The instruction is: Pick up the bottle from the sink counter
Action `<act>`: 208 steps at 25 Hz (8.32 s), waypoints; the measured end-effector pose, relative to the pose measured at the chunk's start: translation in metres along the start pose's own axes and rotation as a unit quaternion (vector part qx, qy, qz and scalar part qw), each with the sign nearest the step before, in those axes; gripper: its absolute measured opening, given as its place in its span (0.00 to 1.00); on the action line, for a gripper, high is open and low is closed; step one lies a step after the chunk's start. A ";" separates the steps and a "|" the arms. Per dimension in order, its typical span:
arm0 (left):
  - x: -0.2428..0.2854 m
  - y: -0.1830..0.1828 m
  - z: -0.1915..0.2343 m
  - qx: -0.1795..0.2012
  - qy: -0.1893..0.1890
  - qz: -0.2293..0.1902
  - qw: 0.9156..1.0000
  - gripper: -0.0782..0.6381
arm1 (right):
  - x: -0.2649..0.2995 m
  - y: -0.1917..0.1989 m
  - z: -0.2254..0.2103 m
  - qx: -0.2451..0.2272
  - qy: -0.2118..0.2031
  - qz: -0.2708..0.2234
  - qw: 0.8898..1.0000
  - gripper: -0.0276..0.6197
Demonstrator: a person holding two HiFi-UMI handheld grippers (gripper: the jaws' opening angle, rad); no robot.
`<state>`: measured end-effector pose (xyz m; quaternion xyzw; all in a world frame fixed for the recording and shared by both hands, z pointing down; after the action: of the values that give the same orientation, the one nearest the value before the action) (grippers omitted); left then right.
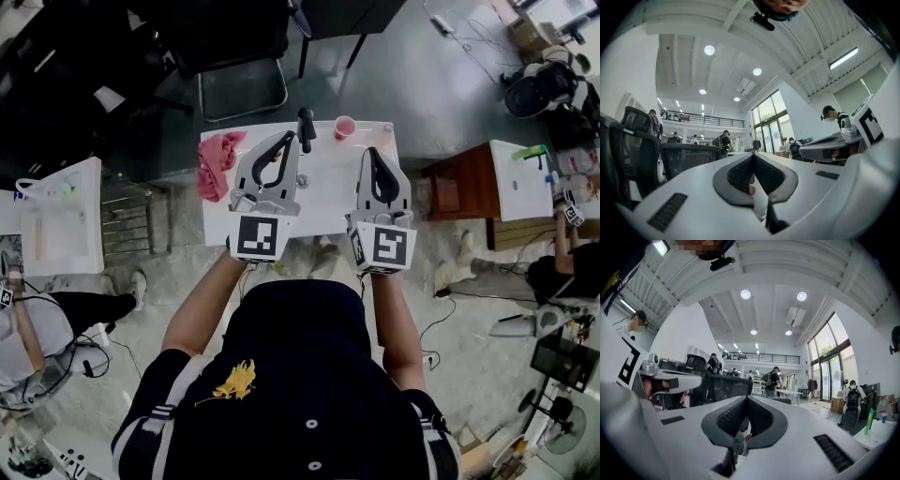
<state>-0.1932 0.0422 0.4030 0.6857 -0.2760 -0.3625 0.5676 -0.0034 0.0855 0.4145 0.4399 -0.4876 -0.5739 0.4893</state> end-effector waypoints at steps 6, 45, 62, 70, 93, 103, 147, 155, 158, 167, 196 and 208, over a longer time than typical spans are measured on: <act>0.014 0.004 -0.016 0.028 0.023 0.025 0.999 0.13 | -0.005 -0.014 -0.021 0.008 0.009 -0.017 1.000 0.08; 0.105 -0.003 -0.007 0.007 0.032 0.006 0.999 0.13 | 0.071 -0.042 -0.054 0.027 0.002 -0.066 0.997 0.08; 0.142 0.001 -0.011 0.021 0.043 0.017 0.999 0.13 | 0.092 -0.026 -0.092 0.025 0.010 -0.044 0.999 0.08; 0.154 0.009 -0.024 0.019 0.065 0.033 0.997 0.13 | 0.095 -0.016 -0.106 0.009 0.019 -0.030 0.999 0.08; 0.178 0.062 -0.055 0.047 0.121 0.085 0.988 0.13 | 0.094 0.041 -0.141 0.023 0.047 0.038 0.998 0.08; 0.185 0.080 -0.082 0.036 0.148 0.102 0.983 0.13 | 0.092 0.062 -0.158 0.027 0.060 0.066 0.996 0.08; 0.197 0.168 -0.108 0.020 0.171 0.223 0.960 0.13 | 0.079 0.184 -0.189 0.064 0.119 0.188 0.973 0.08; 0.195 0.189 -0.118 0.013 0.177 0.249 0.952 0.13 | 0.074 0.198 -0.195 0.081 0.127 0.208 0.966 0.08; 0.197 0.192 -0.120 0.017 0.184 0.256 0.949 0.13 | 0.074 0.204 -0.198 0.081 0.132 0.209 0.966 0.08; 0.203 0.205 -0.118 0.018 0.175 0.272 0.946 0.13 | 0.071 0.232 -0.205 0.090 0.139 0.240 0.957 0.08; 0.219 0.238 -0.121 0.006 0.151 0.308 0.939 0.13 | 0.095 0.264 -0.220 0.108 0.113 0.266 0.951 0.08; 0.224 0.266 -0.132 -0.010 0.148 0.329 0.933 0.13 | 0.102 0.286 -0.233 0.111 0.099 0.286 0.947 0.08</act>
<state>0.0537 -0.1122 0.6341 0.5965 -0.3958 -0.0528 0.6962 0.2495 -0.0591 0.6626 0.3884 -0.6024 -0.3055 0.6268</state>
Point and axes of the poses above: the fingertips, and each gripper's own axes: x forward along the fingers, z to its left, y out of its underside, the point moved 9 cm from there along -x, backward along the fingers, and after that the axes turned 1 degree about x, right-handed, at the moved point
